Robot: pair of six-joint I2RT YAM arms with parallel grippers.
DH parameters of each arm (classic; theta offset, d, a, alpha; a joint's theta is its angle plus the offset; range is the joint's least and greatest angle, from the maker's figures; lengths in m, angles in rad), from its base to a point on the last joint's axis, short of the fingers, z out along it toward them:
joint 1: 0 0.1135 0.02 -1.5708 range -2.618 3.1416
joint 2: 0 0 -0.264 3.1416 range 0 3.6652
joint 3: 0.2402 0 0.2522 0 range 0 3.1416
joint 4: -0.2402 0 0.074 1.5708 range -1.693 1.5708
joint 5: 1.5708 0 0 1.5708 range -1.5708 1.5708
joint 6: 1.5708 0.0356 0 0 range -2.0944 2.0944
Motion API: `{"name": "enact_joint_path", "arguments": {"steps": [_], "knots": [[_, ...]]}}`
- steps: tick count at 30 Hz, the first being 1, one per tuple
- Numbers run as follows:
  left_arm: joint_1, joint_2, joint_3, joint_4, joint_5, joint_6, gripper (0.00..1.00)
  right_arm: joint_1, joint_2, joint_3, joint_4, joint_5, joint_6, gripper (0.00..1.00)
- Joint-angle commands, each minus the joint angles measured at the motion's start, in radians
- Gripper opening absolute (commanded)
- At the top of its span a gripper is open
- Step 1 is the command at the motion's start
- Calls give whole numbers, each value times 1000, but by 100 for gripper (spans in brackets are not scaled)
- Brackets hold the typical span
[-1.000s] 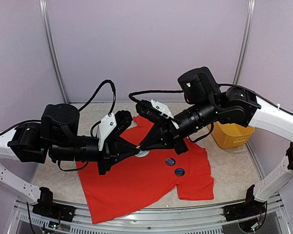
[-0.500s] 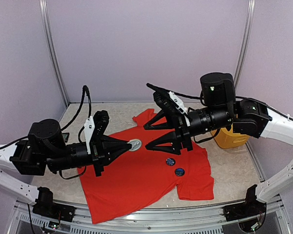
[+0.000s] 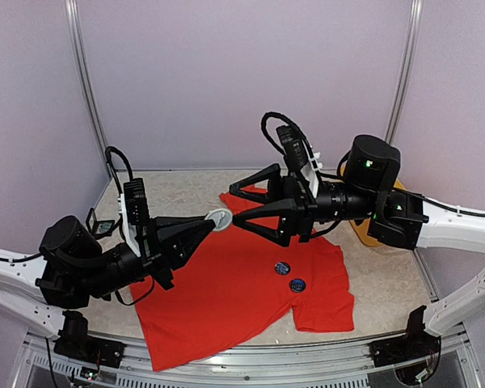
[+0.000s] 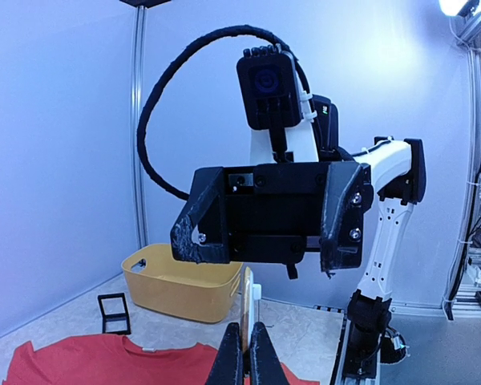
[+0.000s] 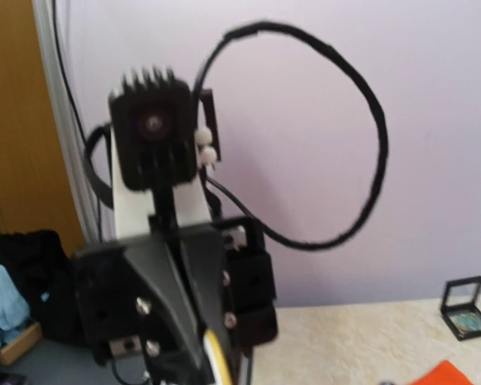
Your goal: Pin the brooch onto the clothing
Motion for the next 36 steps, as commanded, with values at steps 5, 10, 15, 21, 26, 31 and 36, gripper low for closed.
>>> {"name": "enact_joint_path", "arguments": {"steps": [5,10,15,21,26,31,36], "knots": [[-11,25,40,45,23,67,0,15,50,40,32,-45,31,65],[-15,15,40,51,20,69,0,16,51,20,43,-37,34,62],[-19,12,39,50,20,65,0,17,62,13,51,-28,43,53],[-23,6,39,56,21,71,0,18,72,1,64,-34,54,57],[-31,7,37,64,17,80,0,22,73,-2,67,-26,50,60],[-37,13,37,80,19,95,0,24,76,-3,62,-17,42,59],[-37,18,38,83,24,102,0,23,83,-3,59,-15,41,54]]}}
